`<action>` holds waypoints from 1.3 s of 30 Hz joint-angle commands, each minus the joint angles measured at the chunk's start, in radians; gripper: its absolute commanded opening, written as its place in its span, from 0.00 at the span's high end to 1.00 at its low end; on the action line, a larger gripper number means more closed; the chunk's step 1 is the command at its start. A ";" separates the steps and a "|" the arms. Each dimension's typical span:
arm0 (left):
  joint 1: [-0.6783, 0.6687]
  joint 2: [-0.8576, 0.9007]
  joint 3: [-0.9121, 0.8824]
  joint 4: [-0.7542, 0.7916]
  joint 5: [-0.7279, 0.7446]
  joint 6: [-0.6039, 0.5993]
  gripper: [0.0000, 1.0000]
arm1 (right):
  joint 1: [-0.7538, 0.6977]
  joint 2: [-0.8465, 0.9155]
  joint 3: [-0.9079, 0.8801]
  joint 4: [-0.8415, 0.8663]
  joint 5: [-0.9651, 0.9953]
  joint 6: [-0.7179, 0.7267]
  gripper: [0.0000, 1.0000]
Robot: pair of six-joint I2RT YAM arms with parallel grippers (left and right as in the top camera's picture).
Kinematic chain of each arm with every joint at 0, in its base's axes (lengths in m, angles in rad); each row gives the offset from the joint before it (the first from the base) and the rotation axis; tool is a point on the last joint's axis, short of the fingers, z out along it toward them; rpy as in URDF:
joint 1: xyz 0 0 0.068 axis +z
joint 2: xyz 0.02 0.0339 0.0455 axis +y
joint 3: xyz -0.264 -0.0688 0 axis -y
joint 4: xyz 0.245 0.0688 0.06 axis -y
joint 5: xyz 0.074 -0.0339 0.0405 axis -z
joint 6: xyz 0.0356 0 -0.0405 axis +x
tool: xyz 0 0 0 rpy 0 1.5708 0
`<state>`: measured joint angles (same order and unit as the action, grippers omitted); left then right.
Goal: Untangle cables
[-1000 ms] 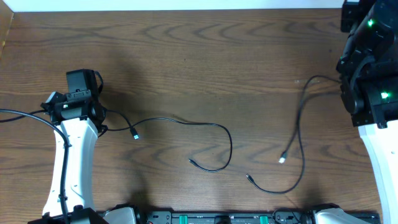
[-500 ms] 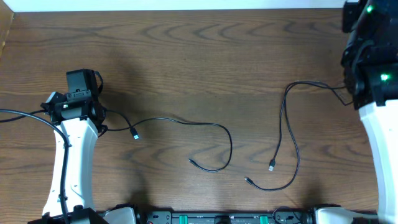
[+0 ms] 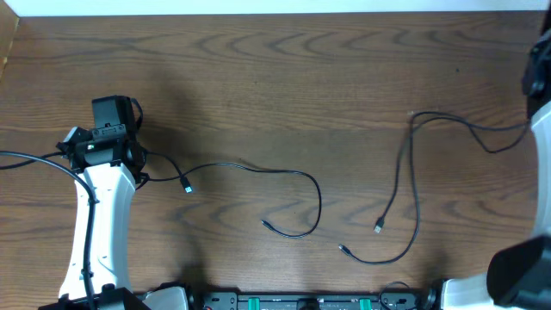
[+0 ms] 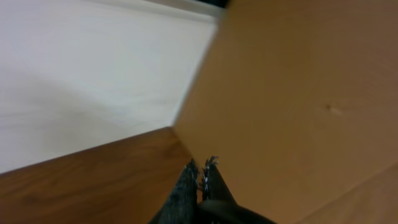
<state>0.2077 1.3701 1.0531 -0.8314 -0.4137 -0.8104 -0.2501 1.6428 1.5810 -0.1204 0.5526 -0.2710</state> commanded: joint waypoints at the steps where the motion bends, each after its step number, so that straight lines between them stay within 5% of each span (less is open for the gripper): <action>1: 0.003 0.003 -0.002 0.010 0.024 0.009 0.92 | -0.074 0.062 0.015 0.085 0.005 0.011 0.99; 16: 0.003 0.003 -0.002 0.055 0.074 0.009 0.92 | -0.295 0.211 0.031 0.695 0.145 -0.368 0.99; 21: 0.003 0.003 -0.002 0.055 0.108 0.009 0.92 | -0.334 0.211 0.036 0.635 0.159 -0.358 0.99; 26: 0.003 0.003 -0.002 0.054 0.115 0.010 0.92 | -0.327 0.211 0.036 0.396 0.033 -0.221 0.98; 28: 0.003 0.003 -0.002 0.051 0.115 0.010 0.92 | -0.320 0.211 0.036 0.320 -0.019 -0.161 0.83; 33: 0.003 0.003 -0.002 0.050 0.116 0.010 0.92 | -0.285 0.211 0.036 0.164 -0.118 -0.121 0.04; 39: 0.003 0.003 -0.002 0.049 0.116 0.010 0.92 | -0.208 0.211 0.036 -0.040 -0.241 -0.118 0.01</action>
<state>0.2077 1.3705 1.0531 -0.7792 -0.2932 -0.8104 -0.4961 1.8584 1.6066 -0.1226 0.4126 -0.4194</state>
